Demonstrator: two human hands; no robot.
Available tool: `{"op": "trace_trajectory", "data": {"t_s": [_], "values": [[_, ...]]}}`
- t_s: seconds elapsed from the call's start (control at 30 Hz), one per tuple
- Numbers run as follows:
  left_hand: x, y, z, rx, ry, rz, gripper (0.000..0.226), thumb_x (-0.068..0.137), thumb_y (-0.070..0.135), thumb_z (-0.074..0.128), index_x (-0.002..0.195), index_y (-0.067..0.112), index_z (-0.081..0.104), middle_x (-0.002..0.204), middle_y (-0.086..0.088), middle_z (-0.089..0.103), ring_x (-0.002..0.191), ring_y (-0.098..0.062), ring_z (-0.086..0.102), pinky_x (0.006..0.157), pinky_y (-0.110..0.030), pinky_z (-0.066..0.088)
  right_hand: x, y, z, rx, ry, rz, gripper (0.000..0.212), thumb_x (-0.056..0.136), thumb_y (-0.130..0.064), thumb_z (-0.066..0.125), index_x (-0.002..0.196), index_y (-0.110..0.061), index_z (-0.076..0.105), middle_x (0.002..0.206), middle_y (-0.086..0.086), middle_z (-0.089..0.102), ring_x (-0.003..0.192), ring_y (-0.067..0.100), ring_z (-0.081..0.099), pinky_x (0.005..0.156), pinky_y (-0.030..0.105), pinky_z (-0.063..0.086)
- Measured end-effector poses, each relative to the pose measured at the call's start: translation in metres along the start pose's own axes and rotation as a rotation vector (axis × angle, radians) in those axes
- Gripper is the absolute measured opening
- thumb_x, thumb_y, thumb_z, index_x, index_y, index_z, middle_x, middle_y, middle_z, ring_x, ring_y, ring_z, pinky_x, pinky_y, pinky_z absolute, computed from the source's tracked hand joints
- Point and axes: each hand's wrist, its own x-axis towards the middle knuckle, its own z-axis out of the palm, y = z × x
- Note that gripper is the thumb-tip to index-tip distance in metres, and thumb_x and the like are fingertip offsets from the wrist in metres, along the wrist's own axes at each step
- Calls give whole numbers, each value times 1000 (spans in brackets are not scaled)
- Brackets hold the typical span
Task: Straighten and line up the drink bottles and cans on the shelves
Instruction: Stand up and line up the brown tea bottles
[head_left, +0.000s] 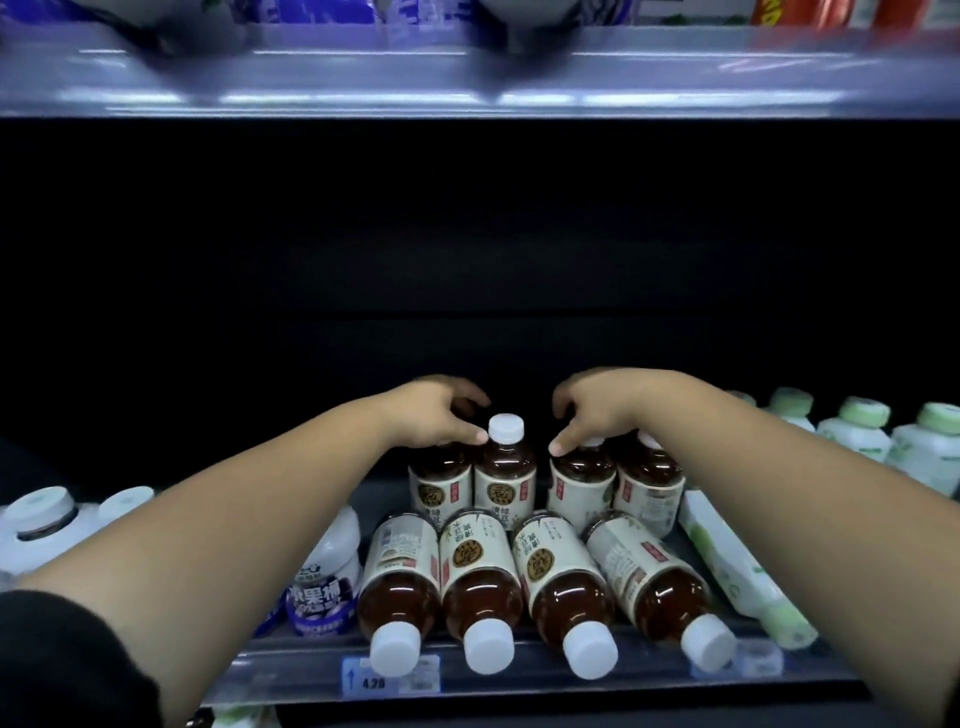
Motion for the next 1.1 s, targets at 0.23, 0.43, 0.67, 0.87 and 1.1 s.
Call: {"op": "trace_trajectory", "data": {"t_s": [0.23,0.43,0.67,0.87,1.1], "values": [[9,17,20,41,-1,27,52,87,38,72,136,31,56,124,13,59,119,-9,55,104,-30,42,-4,11,10,79,65,-91,41,88,-35,72,127,-27,62,124,-6,61,111,17,58,90,32,47],[7,20,22,54,15,10,43,91,39,66,133,32,60,130,10,62,119,-11,55,104,-30,41,0,22,14,32,67,-72,35,87,-46,70,111,-20,66,106,-3,66,91,16,61,77,34,50],[2,23,24,101,39,-22,45,91,43,65,135,33,57,131,9,62,120,-13,56,103,-31,43,7,27,23,226,91,-148,41,83,-46,75,120,-31,65,111,-12,66,102,13,62,95,40,51],[9,45,32,40,91,6,63,82,49,73,138,32,52,138,4,56,121,-11,56,99,-25,44,-13,54,8,112,90,-34,67,78,-65,71,133,-29,57,126,-7,58,113,18,57,94,35,48],[26,83,54,74,57,74,55,85,48,71,135,34,55,131,9,60,119,-11,56,102,-32,46,-24,83,23,-14,132,80,44,84,-66,62,77,-22,59,81,-3,62,77,16,60,65,31,44]]}}
